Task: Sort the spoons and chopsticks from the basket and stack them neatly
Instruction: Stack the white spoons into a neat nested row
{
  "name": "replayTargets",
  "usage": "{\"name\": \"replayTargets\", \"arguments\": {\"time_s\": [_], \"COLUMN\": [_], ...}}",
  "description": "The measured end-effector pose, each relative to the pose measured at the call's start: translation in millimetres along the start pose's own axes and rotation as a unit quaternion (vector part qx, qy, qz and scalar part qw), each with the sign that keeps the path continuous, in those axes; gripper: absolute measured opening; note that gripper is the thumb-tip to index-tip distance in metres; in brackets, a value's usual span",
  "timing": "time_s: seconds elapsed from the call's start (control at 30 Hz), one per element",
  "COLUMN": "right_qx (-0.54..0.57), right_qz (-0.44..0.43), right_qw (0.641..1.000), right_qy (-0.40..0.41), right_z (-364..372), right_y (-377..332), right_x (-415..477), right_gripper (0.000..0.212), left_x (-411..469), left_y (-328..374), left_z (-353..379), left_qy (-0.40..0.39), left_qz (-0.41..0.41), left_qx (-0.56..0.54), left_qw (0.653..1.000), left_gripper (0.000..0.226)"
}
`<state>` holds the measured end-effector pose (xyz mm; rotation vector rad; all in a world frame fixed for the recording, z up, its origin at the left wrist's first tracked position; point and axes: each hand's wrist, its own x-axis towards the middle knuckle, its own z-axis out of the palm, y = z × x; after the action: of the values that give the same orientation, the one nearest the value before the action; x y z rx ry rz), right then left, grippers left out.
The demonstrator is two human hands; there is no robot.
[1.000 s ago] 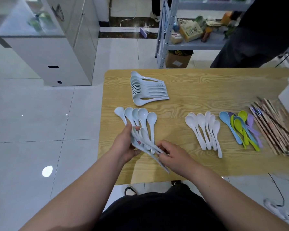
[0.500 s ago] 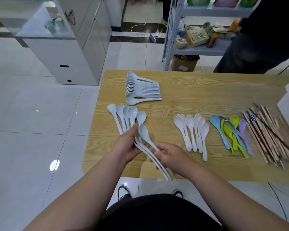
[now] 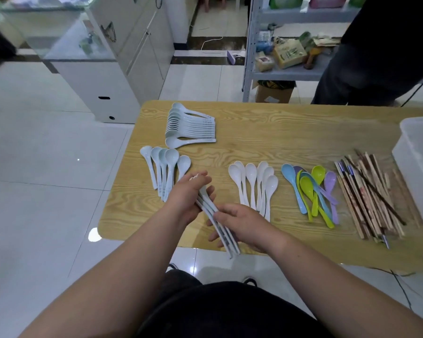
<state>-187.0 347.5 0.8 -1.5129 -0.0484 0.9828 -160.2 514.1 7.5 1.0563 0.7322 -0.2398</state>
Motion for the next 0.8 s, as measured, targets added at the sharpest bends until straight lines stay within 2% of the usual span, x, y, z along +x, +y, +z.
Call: {"name": "replayTargets", "arguments": {"time_s": [0.07,0.13,0.2,0.27,0.43,0.53,0.63,0.73,0.8], "right_qx": [0.114,0.180,0.201,0.178,-0.003,-0.138,-0.260,-0.406,-0.451], "right_qz": [0.066,0.122,0.132,0.124,0.085,0.068,0.071,0.051,0.041], "right_qw": [0.991,0.973,0.964,0.969,0.994,0.987,0.962,0.912,0.891], "right_qy": [-0.027,-0.074,-0.115,-0.118,-0.072,-0.054,-0.040,-0.025,-0.020], "right_z": [-1,-3,-4,-6,-4,4,14,28,38], "right_y": [1,2,1,-2,-21,-39,-60,-73,-76], "right_x": [-1,-1,2,11,34,47,63,79,91], "right_gripper": [0.040,0.052,0.051,0.045,0.039,0.032,0.027,0.028,0.024], "left_x": [-3,-4,-5,-6,3,11,20,29,34], "left_y": [1,2,3,5,28,42,52,62,68], "left_z": [1,-2,-7,-15,-51,-76,-100,-124,-138], "left_qy": [0.007,0.004,-0.007,-0.017,-0.040,-0.050,-0.048,-0.053,-0.053], "left_qz": [0.005,0.011,0.019,0.023,0.010,0.007,0.005,-0.001,0.006], "left_qx": [-0.048,-0.086,-0.110,-0.118,-0.054,0.024,0.100,0.186,0.220], "left_qw": [0.999,0.996,0.994,0.993,0.998,0.998,0.994,0.981,0.974], "left_gripper": [0.020,0.022,0.024,0.026,0.027,0.030,0.034,0.029,0.025]}}
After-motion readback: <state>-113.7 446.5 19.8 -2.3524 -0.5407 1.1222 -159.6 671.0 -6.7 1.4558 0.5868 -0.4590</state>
